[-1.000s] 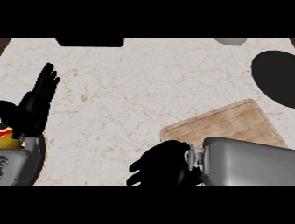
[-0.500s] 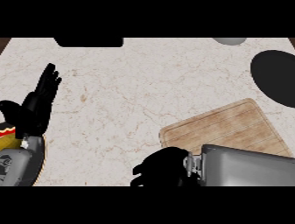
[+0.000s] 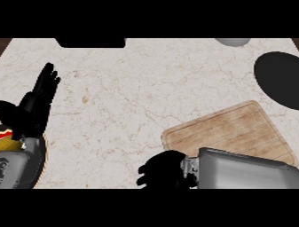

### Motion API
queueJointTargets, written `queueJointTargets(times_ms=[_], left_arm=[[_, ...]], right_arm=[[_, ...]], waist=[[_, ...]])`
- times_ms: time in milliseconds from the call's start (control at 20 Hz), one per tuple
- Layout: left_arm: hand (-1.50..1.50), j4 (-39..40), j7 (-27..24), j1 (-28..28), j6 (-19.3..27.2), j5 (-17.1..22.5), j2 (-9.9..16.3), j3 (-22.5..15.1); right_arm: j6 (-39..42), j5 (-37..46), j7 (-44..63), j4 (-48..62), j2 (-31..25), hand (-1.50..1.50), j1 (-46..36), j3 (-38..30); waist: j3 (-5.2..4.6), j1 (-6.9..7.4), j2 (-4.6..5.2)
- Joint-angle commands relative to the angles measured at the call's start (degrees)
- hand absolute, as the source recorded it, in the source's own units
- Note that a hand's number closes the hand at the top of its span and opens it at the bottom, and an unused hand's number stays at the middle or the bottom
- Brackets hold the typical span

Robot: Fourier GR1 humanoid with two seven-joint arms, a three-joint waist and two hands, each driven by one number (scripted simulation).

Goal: Pick the can from the cutting board and place it in the pan

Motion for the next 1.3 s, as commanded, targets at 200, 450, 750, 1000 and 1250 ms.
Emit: queueJointTargets(times_ms=[200, 450, 750, 1000, 1250], left_arm=[[0.00, 1.91, -2.18, 1.01, -0.26, -0.98, -1.54, 0.23], [0.00, -0.04, -1.75, 2.12, -3.10, 1.10, 0.88, 3.20], [0.00, 0.15, 0.16, 0.17, -0.42, -1.27, -1.68, 1.04], [0.00, 0.38, -0.03, 2.35, 0.92, -0.61, 0.37, 4.67], [0.00, 0.58, -0.20, 4.04, 1.16, -0.27, 0.79, 5.79]], right_arm=[[-0.92, 3.14, -8.13, -1.88, -0.09, 1.50, 2.13, 5.74], [-4.06, 4.05, -11.89, 2.30, -1.12, 1.50, 2.12, 4.06], [-3.97, -1.13, -0.77, 8.70, -0.46, 1.50, 6.02, -5.58], [-7.02, -8.16, 18.02, 21.45, -8.06, 1.50, 11.14, -24.99], [-17.81, -11.00, 38.30, 27.25, -4.61, 1.50, 10.70, -40.87]], waist=[[0.18, -0.17, 0.36], [0.19, 0.13, 0.30], [0.20, -1.18, 0.44], [0.65, -10.40, 0.44], [0.55, -9.57, -1.22]])
